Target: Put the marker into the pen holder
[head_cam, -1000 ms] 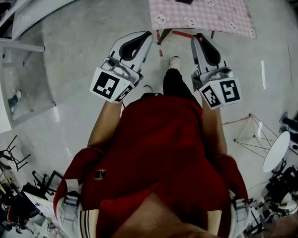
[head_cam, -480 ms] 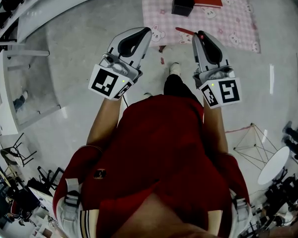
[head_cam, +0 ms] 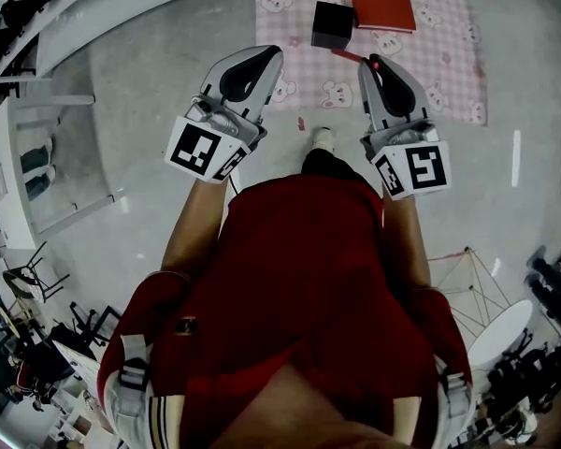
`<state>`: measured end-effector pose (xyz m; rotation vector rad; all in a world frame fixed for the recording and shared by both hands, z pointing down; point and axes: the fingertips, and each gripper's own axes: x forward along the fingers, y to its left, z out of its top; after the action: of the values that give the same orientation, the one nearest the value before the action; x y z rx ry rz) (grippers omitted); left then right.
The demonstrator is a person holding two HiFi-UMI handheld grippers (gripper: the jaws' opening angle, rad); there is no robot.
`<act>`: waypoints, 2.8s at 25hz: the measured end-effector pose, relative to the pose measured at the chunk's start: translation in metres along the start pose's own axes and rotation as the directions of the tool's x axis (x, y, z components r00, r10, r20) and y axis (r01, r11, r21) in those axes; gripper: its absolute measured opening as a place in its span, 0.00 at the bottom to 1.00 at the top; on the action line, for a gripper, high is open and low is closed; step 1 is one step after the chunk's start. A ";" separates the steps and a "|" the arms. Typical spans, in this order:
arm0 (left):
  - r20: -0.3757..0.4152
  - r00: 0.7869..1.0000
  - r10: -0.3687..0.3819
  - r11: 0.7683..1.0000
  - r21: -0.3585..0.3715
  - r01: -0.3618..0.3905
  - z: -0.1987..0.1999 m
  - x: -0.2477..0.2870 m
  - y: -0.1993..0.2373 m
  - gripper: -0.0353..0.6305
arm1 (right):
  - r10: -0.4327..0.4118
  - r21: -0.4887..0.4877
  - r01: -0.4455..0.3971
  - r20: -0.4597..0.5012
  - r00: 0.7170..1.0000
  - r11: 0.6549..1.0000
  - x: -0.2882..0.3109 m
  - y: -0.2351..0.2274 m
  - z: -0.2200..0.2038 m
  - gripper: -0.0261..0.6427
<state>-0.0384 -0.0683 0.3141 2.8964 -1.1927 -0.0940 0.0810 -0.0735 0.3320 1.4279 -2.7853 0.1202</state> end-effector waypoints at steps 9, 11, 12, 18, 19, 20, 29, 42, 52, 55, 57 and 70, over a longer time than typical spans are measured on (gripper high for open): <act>-0.028 0.999 0.040 0.999 0.003 -0.040 -0.014 0.063 0.016 0.06 | 0.065 -0.006 -0.065 -0.033 0.997 0.998 0.031 -0.048 -0.012 0.11; -0.036 0.998 0.053 0.999 0.002 -0.053 -0.016 0.073 0.018 0.06 | 0.079 -0.008 -0.080 -0.040 0.996 0.997 0.036 -0.057 -0.014 0.11; -0.039 0.997 0.060 0.998 0.001 -0.060 -0.017 0.077 0.019 0.06 | 0.086 -0.011 -0.086 -0.043 0.995 0.996 0.038 -0.061 -0.015 0.11; -0.046 0.995 0.088 0.996 -0.007 -0.089 -0.024 0.084 0.024 0.06 | 0.104 -0.013 -0.105 -0.053 0.993 0.994 0.047 -0.071 -0.022 0.11; -0.047 0.995 0.090 0.996 -0.009 -0.091 -0.025 0.084 0.025 0.06 | 0.105 -0.013 -0.106 -0.055 0.993 0.994 0.048 -0.071 -0.023 0.11; -0.047 0.995 0.092 0.996 -0.011 -0.093 -0.025 0.084 0.027 0.06 | 0.107 -0.015 -0.108 -0.058 0.993 0.994 0.050 -0.070 -0.023 0.11; -0.025 0.999 0.048 0.998 -0.028 -0.049 -0.018 0.083 0.040 0.06 | 0.064 -0.039 -0.067 -0.067 0.996 0.997 0.059 -0.061 -0.015 0.11; -0.006 1.000 -0.024 0.999 -0.023 0.023 -0.009 0.083 0.056 0.06 | 0.008 -0.058 -0.012 -0.063 0.998 0.998 0.075 -0.051 -0.009 0.11; -0.012 0.999 -0.043 0.999 -0.025 0.043 -0.017 0.092 0.063 0.06 | -0.015 -0.060 0.009 -0.092 0.996 0.998 0.085 -0.059 -0.027 0.11; -0.020 0.999 -0.046 0.998 -0.031 0.046 -0.018 0.092 0.065 0.06 | -0.023 -0.059 0.017 -0.117 0.993 0.998 0.089 -0.059 -0.033 0.11; -0.025 0.999 -0.047 0.998 -0.033 0.046 -0.021 0.093 0.067 0.06 | -0.029 -0.057 0.022 -0.128 0.991 0.998 0.092 -0.060 -0.039 0.11; -0.057 0.998 -0.033 0.999 -0.045 0.030 -0.042 0.102 0.084 0.06 | -0.040 -0.060 0.029 -0.189 0.981 0.998 0.115 -0.071 -0.076 0.11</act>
<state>-0.0228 -0.2008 0.3532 2.8598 -1.1222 -0.0359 0.0688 -0.2026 0.4172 1.3719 -2.5887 0.1657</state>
